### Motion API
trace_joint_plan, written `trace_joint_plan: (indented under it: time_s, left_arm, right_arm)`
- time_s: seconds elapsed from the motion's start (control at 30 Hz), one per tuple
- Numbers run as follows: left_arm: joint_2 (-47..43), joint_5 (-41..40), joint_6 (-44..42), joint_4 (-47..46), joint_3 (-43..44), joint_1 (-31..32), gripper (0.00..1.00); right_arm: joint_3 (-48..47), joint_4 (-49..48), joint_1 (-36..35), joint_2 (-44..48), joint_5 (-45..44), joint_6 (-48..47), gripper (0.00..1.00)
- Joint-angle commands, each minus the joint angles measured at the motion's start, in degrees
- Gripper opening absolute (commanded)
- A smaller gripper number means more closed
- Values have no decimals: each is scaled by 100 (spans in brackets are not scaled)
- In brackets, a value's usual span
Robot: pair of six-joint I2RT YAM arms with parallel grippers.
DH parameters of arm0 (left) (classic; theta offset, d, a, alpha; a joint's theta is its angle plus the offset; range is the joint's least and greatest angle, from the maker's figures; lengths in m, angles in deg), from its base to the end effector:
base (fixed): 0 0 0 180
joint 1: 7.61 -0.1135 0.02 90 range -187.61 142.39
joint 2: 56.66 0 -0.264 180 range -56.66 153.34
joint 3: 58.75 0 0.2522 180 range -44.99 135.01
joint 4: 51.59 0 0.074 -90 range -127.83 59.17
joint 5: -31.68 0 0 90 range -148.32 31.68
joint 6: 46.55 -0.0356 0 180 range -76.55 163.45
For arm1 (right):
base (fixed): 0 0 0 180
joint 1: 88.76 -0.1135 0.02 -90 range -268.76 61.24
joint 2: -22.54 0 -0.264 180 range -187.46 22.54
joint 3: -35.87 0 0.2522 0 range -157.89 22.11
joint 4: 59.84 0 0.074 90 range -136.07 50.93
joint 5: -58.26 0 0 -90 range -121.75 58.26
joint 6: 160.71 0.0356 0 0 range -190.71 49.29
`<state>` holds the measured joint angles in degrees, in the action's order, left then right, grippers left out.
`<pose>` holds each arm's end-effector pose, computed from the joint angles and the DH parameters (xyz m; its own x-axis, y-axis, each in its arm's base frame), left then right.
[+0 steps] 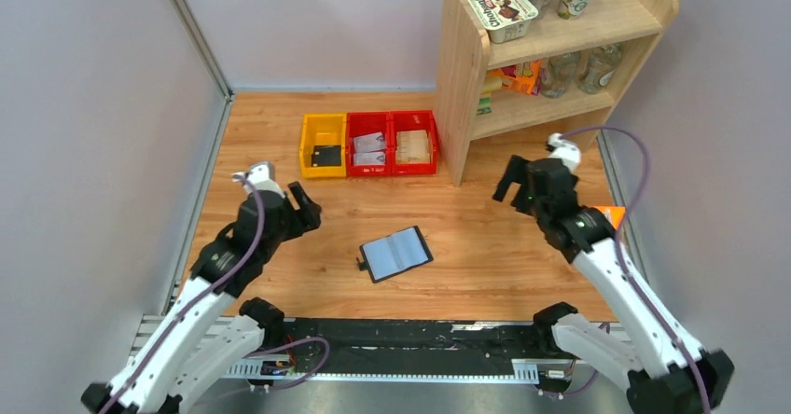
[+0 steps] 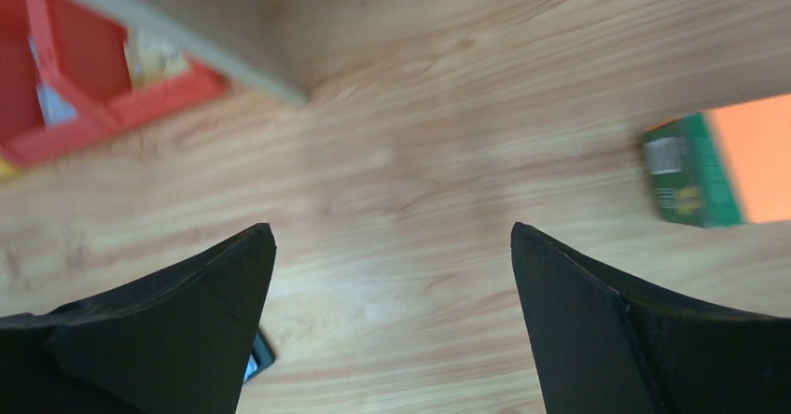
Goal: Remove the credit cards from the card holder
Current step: Reset both arms
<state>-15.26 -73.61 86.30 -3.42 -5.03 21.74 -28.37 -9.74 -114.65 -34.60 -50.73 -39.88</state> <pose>0.1407 -0.0684 0.2784 -0.5691 -0.4326 -0.6993 -0.1371 0.8884 -0.4380 0.1902 0.0794 0.2930 -0.6287 0.2335 -0.7417 0.1437 0.9723 0.1842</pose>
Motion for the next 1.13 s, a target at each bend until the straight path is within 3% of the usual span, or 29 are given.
trace_joint_plan:
  time_s: [0.0,0.23,0.53,0.73,1.1]
  left_arm:
    - [-1072,-1333,-839,1347,835,-131,80]
    - [-2399,-2539,-2051,1894,1417,-122,81]
    - [-3813,-2707,-3089,1121,944,-122,81]
    - [-4221,-2621,-2923,1050,486,-131,81]
    - [-4334,-2655,-3037,795,205,-130,82]
  right_arm:
    - [-93,496,558,1238,-939,-542,100]
    - [-261,489,568,3137,-1872,-1359,100]
    - [608,-196,576,4966,-1925,-2221,100]
    - [1119,-452,576,5914,-2065,-2353,100]
    - [1392,-619,576,6084,-2092,-2336,100]
